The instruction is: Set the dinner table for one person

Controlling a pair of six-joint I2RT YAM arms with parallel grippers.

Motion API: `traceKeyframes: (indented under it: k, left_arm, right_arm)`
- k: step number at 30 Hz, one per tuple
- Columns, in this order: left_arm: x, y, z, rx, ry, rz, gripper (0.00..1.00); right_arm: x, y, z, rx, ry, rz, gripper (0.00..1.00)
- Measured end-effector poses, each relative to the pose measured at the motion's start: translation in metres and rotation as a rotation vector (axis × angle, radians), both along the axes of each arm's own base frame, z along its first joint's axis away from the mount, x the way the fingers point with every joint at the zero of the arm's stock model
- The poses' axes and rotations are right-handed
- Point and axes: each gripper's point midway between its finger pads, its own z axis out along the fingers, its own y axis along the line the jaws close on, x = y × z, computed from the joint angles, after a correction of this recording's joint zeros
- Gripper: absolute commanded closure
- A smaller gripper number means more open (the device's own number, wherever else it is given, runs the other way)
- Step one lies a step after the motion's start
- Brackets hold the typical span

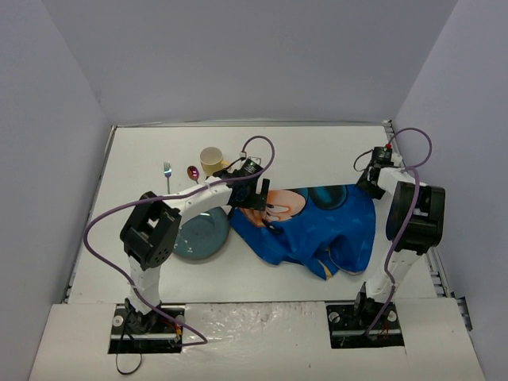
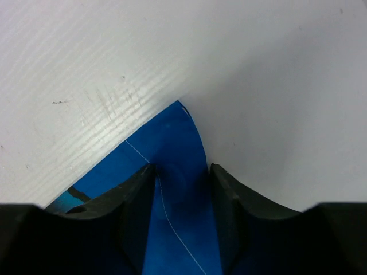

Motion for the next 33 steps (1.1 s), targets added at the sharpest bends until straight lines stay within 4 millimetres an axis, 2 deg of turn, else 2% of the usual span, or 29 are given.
traceKeyframes:
  k: [3, 4, 12, 17, 21, 24, 33]
  left_arm:
    - [-0.001, -0.001, 0.002, -0.008, 0.001, -0.006, 0.03]
    - [-0.001, -0.002, 0.002, -0.009, 0.003, -0.009, 0.03]
    - [-0.003, -0.004, 0.001, -0.021, 0.015, -0.020, 0.03]
    - [0.009, -0.010, -0.007, -0.016, 0.028, -0.031, 0.03]
    - [0.027, -0.011, -0.022, 0.005, 0.044, -0.020, 0.03]
    - [0.037, -0.004, -0.032, 0.021, 0.052, -0.009, 0.03]
    - [0.048, 0.016, -0.034, 0.025, 0.062, 0.024, 0.07]
  right_arm:
    - [0.011, -0.005, 0.000, -0.015, -0.005, -0.008, 0.98]
    - [0.015, -0.006, 0.001, -0.019, -0.009, -0.007, 1.00]
    - [0.047, -0.017, 0.004, -0.033, -0.023, -0.011, 1.00]
    - [0.063, -0.023, 0.004, -0.057, -0.027, 0.020, 1.00]
    - [0.065, -0.025, 0.005, -0.076, -0.020, 0.052, 1.00]
    - [0.065, -0.024, 0.005, -0.083, -0.014, 0.078, 1.00]
    - [0.065, -0.025, 0.005, -0.094, -0.013, 0.107, 1.00]
